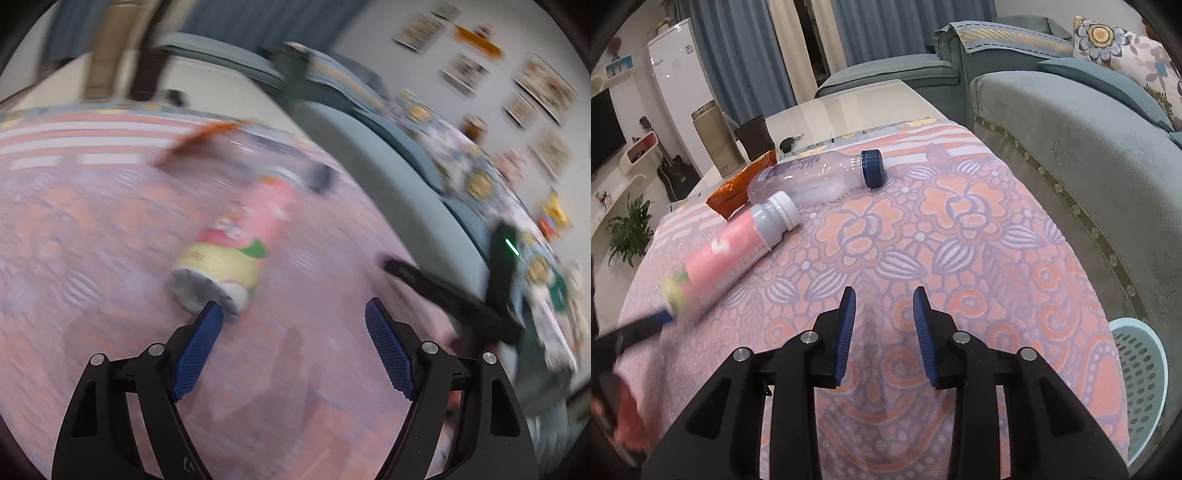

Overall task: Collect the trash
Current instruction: 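Grasp the pink yogurt bottle with the left tool and lift it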

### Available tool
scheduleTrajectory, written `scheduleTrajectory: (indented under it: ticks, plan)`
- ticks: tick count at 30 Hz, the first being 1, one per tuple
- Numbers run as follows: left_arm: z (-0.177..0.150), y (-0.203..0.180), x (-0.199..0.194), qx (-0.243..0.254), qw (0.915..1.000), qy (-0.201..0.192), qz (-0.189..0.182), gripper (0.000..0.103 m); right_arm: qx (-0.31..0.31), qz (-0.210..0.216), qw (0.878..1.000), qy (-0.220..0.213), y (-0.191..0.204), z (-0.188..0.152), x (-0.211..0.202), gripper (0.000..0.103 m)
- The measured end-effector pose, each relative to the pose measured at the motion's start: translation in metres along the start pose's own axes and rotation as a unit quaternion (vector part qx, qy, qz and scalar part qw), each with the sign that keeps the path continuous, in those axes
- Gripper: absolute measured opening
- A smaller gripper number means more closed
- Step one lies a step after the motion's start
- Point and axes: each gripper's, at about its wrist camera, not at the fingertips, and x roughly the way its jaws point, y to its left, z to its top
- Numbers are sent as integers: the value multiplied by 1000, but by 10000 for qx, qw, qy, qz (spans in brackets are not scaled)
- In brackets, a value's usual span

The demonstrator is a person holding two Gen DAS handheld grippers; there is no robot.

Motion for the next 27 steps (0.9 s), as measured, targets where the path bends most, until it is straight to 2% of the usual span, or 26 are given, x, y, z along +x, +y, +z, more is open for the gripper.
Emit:
scheduleTrajectory:
  ticks: [2,5,7,8,11,13,15,17,20,23,25,27]
  plan:
    - [-8,-18,-5,346,9990,34,268,77,48,9,10000,-30,-2,0,-1,29]
    - [-1,-25,-10,525,9960,-190,701,80,120,43,9999,-51,-5,1,-2,31]
    - [15,-27,-2,630,9881,-335,1362,80,117,24,9999,-54,-6,1,-2,34]
    - [20,-26,1,681,9855,-347,1514,81,99,22,9999,-53,-5,1,-1,34]
    - [46,-22,42,887,9775,57,1914,82,35,49,10000,64,-3,4,3,40]
    - [55,-17,61,882,9773,308,1900,76,17,227,9995,225,-3,9,8,43]
    - [60,-17,73,807,9763,402,1970,69,-95,406,9986,327,-5,25,16,43]
    - [55,-16,79,821,9750,463,2011,53,-260,574,9975,317,-5,45,24,44]
    - [50,-15,72,571,9781,461,1946,48,-398,655,9963,396,-3,68,40,44]
    - [41,-6,51,235,9839,69,1768,47,-546,894,9928,575,-1,93,53,44]
    - [33,7,31,-133,9851,-251,1697,47,-560,873,9939,388,-1,113,60,50]
    - [27,18,17,-294,9841,-518,1674,47,-421,914,9946,235,-3,128,69,56]
